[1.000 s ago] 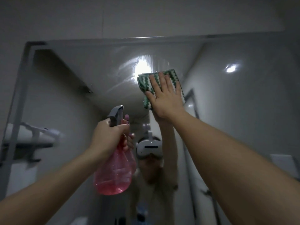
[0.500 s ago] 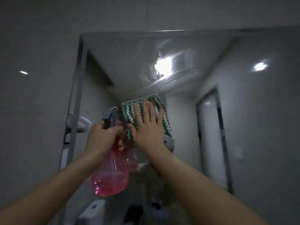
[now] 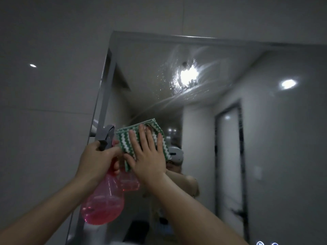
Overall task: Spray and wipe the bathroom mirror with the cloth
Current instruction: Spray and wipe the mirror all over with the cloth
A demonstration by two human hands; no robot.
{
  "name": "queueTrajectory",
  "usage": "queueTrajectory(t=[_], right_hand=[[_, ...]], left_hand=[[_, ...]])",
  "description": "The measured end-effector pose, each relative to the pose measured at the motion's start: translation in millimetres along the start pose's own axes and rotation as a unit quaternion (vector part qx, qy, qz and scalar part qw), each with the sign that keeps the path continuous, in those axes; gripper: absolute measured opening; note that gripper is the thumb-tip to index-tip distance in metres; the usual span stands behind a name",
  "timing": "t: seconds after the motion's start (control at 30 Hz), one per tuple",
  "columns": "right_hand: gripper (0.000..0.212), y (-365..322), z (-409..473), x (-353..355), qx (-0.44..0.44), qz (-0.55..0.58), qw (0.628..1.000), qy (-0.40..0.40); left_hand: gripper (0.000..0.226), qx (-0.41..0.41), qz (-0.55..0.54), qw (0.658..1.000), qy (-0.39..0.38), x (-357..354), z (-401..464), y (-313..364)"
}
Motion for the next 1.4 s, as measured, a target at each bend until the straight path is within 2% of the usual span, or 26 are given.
queueTrajectory(t=[0.07, 0.17, 0.2, 0.3, 0.4, 0.5, 0.6, 0.8, 0.93, 1.07, 1.2, 1.3, 1.4], right_hand=[[0.063, 11, 3, 5, 0.03, -0.012, 0.999, -0.007], [0.059, 35, 16, 9, 0.124, -0.059, 0.99, -0.03], [0.06, 49, 22, 11, 0.119, -0.064, 0.991, -0.019], [0.06, 102, 40, 18, 0.041, -0.046, 0.998, -0.004], [0.062, 160, 53, 27, 0.033, -0.076, 0.996, 0.022], [0.065, 218, 60, 39, -0.026, -0.071, 0.996, 0.05], [0.059, 268, 64, 41, -0.08, -0.078, 0.993, 0.036], [0.07, 325, 77, 46, -0.16, -0.066, 0.983, 0.055], [0.062, 318, 81, 48, -0.209, -0.038, 0.976, 0.051], [0.064, 281, 99, 51, -0.258, -0.009, 0.965, 0.034], [0.064, 212, 126, 53, -0.199, -0.029, 0.978, 0.053], [0.064, 146, 145, 55, -0.156, -0.03, 0.985, 0.068], [0.064, 78, 156, 54, -0.1, -0.029, 0.992, 0.077]], left_hand=[[0.021, 0.001, 0.01, 1.0, -0.013, -13, 3, 2], [0.021, -0.006, 0.021, 0.999, -0.032, -35, 8, 7], [0.021, -0.011, 0.025, 0.999, -0.034, -43, 9, 8], [0.013, -0.015, 0.018, 0.999, -0.043, -72, 10, 12], [0.013, -0.008, 0.002, 0.997, -0.071, -116, 5, 13], [0.015, 0.003, -0.031, 0.994, -0.108, -166, 1, 17], [0.019, -0.003, -0.056, 0.993, -0.103, -201, 9, 23], [0.015, -0.034, -0.036, 0.99, -0.134, -240, 31, 35], [0.01, -0.038, -0.035, 0.985, -0.162, -243, 51, 49], [0.011, -0.049, -0.048, 0.986, -0.154, -207, 71, 61], [0.009, -0.066, -0.023, 0.99, -0.126, -154, 83, 67], [0.017, -0.078, -0.009, 0.992, -0.094, -101, 90, 70], [0.012, -0.083, 0.018, 0.994, -0.069, -50, 94, 75]])
Point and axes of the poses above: each hand's wrist, its own z-axis towards the middle knuckle, its own x-axis out of the back of the hand, y = z × x, the point moved 5 cm from there along z, towards the middle knuckle, and after that the axes turned 13 degrees about -z, right-handed, at the moved point
